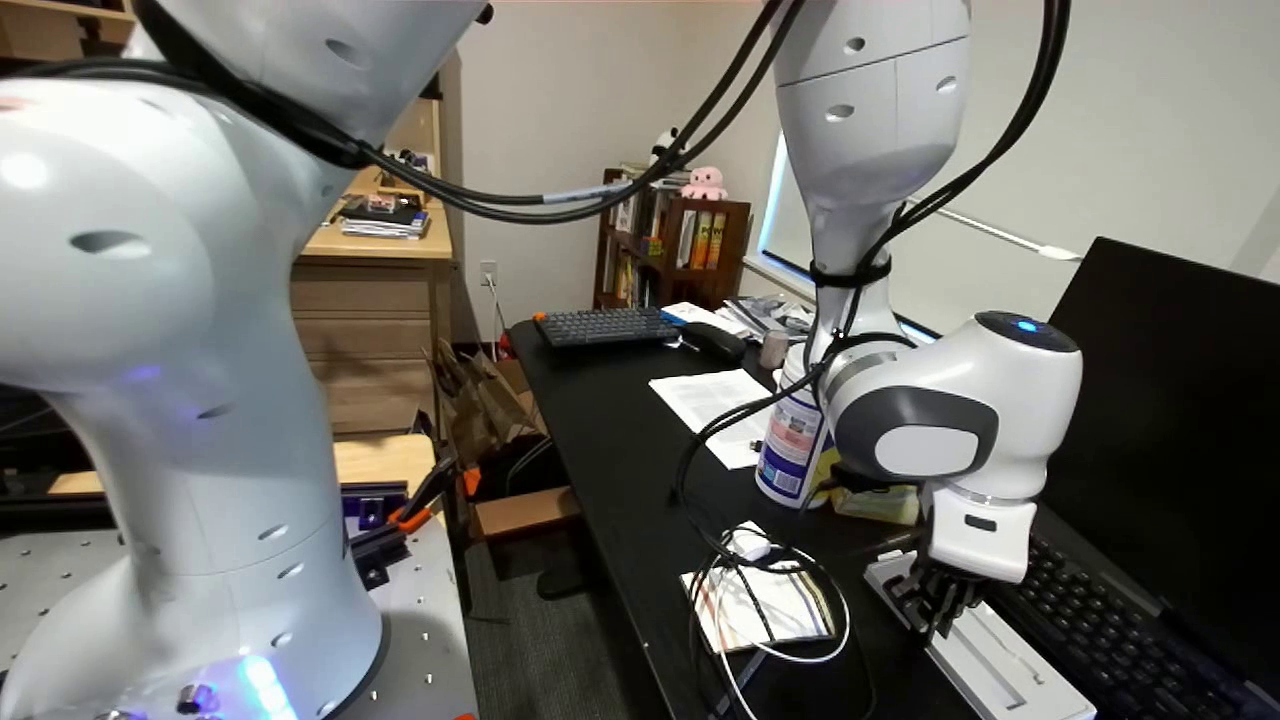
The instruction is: Pick up the white box from the table and move it to the right
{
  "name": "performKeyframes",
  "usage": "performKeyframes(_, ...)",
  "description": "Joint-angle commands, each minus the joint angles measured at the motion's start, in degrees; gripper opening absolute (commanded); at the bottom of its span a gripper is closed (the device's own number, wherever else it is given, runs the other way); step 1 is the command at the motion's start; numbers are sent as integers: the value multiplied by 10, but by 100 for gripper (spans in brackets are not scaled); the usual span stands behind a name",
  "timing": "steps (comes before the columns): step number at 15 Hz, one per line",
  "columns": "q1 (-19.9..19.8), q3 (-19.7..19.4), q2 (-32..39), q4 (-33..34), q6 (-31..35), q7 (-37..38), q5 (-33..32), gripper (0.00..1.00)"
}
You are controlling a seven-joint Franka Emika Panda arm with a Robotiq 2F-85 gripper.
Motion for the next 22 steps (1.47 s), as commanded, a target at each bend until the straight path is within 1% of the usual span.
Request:
performKeyframes(1,-11,10,8,9,-5,-23,11,8)
performKeyframes(2,-11,10,8,9,-2,-22,12,8)
performKeyframes(3,-12,12,6,9,-1,-21,14,44)
performKeyframes(4,-11,12,3,6,0,-22,13,46)
performKeyframes(5,-12,15,-2,1,0,-22,15,51)
performKeyframes(6,-9,12,-5,-2,1,-18,15,58)
performKeyframes(7,-12,17,-14,-9,0,-21,17,63)
performKeyframes(10,-15,27,-40,-24,3,-20,27,83)
performKeyframes(12,-9,27,-74,-45,4,-20,29,95)
performKeyframes(13,-7,27,-91,-55,1,-20,30,99)
performKeyframes(14,-3,28,-114,-70,-5,-19,29,100)
performKeyframes(15,-1,28,-138,-84,-20,-22,25,100)
performKeyframes(17,-4,39,-190,-119,-26,-33,26,100)
performKeyframes(20,21,10,-270,-178,-43,-23,-6,100)
performKeyframes(22,34,-16,-325,-215,-66,-7,-59,100)
